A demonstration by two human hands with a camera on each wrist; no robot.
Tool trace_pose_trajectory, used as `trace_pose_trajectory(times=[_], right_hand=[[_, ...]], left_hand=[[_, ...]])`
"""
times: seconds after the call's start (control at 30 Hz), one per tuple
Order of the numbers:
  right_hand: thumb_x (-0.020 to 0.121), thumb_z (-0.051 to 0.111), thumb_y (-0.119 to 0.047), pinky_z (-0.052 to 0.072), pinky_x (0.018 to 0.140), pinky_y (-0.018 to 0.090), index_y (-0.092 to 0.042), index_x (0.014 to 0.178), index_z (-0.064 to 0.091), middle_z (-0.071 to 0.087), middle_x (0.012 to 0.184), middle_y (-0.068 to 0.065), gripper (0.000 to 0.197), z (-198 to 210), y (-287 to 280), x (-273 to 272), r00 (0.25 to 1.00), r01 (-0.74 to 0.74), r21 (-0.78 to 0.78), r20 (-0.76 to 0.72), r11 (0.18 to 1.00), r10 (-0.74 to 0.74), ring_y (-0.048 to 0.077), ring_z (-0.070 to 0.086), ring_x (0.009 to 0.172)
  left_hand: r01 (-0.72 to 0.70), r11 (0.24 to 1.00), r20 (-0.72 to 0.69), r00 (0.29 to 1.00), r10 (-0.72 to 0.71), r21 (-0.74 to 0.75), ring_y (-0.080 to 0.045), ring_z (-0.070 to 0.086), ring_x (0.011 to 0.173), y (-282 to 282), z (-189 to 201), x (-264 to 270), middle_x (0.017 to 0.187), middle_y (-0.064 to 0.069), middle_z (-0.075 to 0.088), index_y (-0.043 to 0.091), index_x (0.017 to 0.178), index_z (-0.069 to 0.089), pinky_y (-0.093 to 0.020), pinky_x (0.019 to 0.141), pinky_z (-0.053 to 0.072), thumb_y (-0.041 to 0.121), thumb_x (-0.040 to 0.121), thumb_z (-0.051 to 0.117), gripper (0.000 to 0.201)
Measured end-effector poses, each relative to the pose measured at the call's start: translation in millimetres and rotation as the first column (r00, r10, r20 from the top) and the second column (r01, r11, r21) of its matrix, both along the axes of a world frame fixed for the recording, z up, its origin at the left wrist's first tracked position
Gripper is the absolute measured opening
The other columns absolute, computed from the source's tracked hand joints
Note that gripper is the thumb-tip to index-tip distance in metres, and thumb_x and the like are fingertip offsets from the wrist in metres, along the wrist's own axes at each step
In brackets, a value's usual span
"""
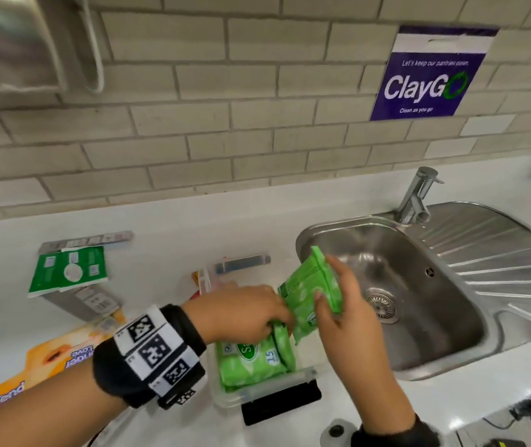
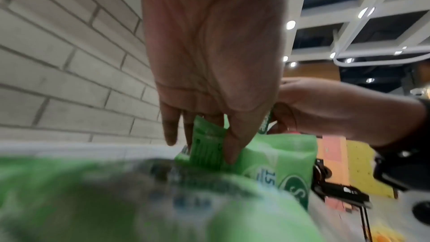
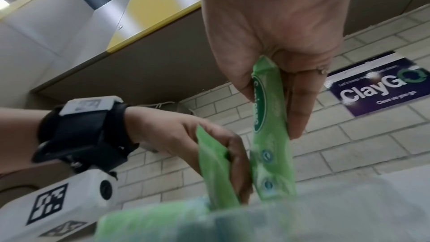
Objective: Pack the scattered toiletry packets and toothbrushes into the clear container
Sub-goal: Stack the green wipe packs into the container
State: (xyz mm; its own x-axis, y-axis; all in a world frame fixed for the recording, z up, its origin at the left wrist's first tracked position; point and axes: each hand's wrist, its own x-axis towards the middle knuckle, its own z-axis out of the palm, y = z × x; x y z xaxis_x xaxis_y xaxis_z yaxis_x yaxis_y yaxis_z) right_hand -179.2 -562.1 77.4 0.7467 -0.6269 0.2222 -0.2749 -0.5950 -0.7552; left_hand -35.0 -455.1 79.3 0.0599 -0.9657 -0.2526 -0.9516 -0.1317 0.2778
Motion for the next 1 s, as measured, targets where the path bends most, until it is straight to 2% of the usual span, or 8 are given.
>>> trace_pose_trajectory(times=[0.17, 0.27, 0.4, 0.53, 0.6, 0.73, 0.83, 1.0], right_hand=[[0.093, 0.042, -0.016, 0.044, 0.072, 0.034, -0.035, 0.142, 0.024, 0.058, 0.116, 0.004, 0.056, -20.4, 15.2, -0.1, 0.947, -0.156, -0.103, -0.297, 0.982, 0.120, 0.028, 0.062, 0.097], [0.094, 0.038, -0.015, 0.038, 0.061, 0.031, -0.031, 0.143, 0.021, 0.058, 0.108, 0.006, 0.055, -34.2, 20.6, 4.7, 0.890, -0.251, -0.122, -0.420, 0.960, 0.179, 0.029, 0.062, 0.087], [0.088, 0.036, -0.007, 0.018, 0.043, 0.024, -0.018, 0.137, 0.023, 0.038, 0.062, -0.004, 0.052, -38.7, 24.3, 9.7, 0.751, -0.361, -0.033, -0.603, 0.932, 0.270, 0.014, 0.035, 0.051], [0.088, 0.039, -0.007, 0.024, 0.045, 0.024, -0.012, 0.133, 0.026, 0.053, 0.079, 0.005, 0.047, -37.3, 23.0, 21.3, 0.709, -0.337, 0.058, -0.641, 0.940, 0.294, 0.022, 0.047, 0.064], [0.089, 0.040, -0.008, 0.032, 0.053, 0.027, -0.012, 0.131, 0.028, 0.056, 0.099, 0.011, 0.044, -34.6, 19.9, 26.6, 0.711, -0.316, 0.108, -0.631, 0.943, 0.311, 0.024, 0.053, 0.074], [0.089, 0.039, -0.011, 0.027, 0.046, 0.023, -0.015, 0.127, 0.027, 0.045, 0.070, -0.001, 0.040, -28.5, 18.0, 29.4, 0.645, -0.323, 0.217, -0.662, 0.921, 0.382, 0.010, 0.042, 0.056], [0.095, 0.034, -0.020, 0.030, 0.048, 0.025, -0.012, 0.119, 0.036, 0.051, 0.069, 0.000, 0.025, -17.8, 22.8, 33.0, 0.632, -0.302, 0.179, -0.697, 0.936, 0.337, 0.012, 0.048, 0.058], [0.095, 0.038, -0.042, 0.032, 0.068, 0.027, -0.020, 0.118, 0.052, 0.058, 0.123, 0.002, 0.034, 20.9, 47.2, 44.8, 0.816, -0.290, -0.116, -0.549, 0.950, 0.182, 0.024, 0.060, 0.100]], left_hand=[[-0.076, 0.996, 0.097, 0.993, 0.072, 0.038, -0.018, 0.041, 0.121, -0.7, -21.2, -9.1, 0.121, 0.000, 0.053, 0.028, 0.120, 0.056, -0.050, 0.115, 0.006, 0.028, 0.090, 0.045, 0.032], [-0.253, 0.962, 0.031, 0.966, 0.257, -0.101, -0.013, 0.038, 0.123, 9.3, -21.4, -4.9, 0.127, 0.005, 0.045, 0.029, 0.122, 0.050, -0.042, 0.115, 0.016, 0.042, 0.084, 0.057, 0.041], [-0.464, 0.885, -0.053, 0.885, 0.462, -0.039, -0.015, 0.024, 0.137, 37.0, -27.5, -0.9, 0.149, 0.004, 0.027, 0.027, 0.142, 0.024, -0.032, 0.113, 0.016, 0.065, 0.069, 0.062, 0.090], [-0.511, 0.860, -0.045, 0.858, 0.511, 0.018, -0.016, 0.012, 0.143, 47.7, -39.2, -4.2, 0.156, 0.000, 0.016, 0.024, 0.147, 0.007, -0.038, 0.118, 0.007, 0.090, 0.049, 0.027, 0.120], [-0.522, 0.853, -0.026, 0.853, 0.522, 0.010, -0.018, 0.010, 0.143, 47.5, -41.5, -11.2, 0.156, -0.001, 0.013, 0.022, 0.147, 0.004, -0.040, 0.117, 0.002, 0.087, 0.052, 0.024, 0.117], [-0.532, 0.846, -0.043, 0.847, 0.530, -0.038, -0.017, 0.007, 0.143, 52.2, -43.7, -18.8, 0.157, -0.002, 0.010, 0.019, 0.147, 0.002, -0.040, 0.119, 0.002, 0.072, 0.073, 0.044, 0.100], [-0.534, 0.836, -0.101, 0.845, 0.525, -0.127, -0.016, 0.000, 0.145, 57.8, -49.6, -15.6, 0.158, -0.002, 0.006, 0.021, 0.147, 0.001, -0.044, 0.119, -0.004, 0.068, 0.078, 0.047, 0.095], [-0.636, 0.698, -0.327, 0.771, 0.547, -0.330, -0.007, 0.006, 0.143, 86.7, -42.9, -10.3, 0.155, 0.008, 0.018, 0.034, 0.144, 0.018, -0.037, 0.117, -0.009, 0.054, 0.087, 0.047, 0.068]])
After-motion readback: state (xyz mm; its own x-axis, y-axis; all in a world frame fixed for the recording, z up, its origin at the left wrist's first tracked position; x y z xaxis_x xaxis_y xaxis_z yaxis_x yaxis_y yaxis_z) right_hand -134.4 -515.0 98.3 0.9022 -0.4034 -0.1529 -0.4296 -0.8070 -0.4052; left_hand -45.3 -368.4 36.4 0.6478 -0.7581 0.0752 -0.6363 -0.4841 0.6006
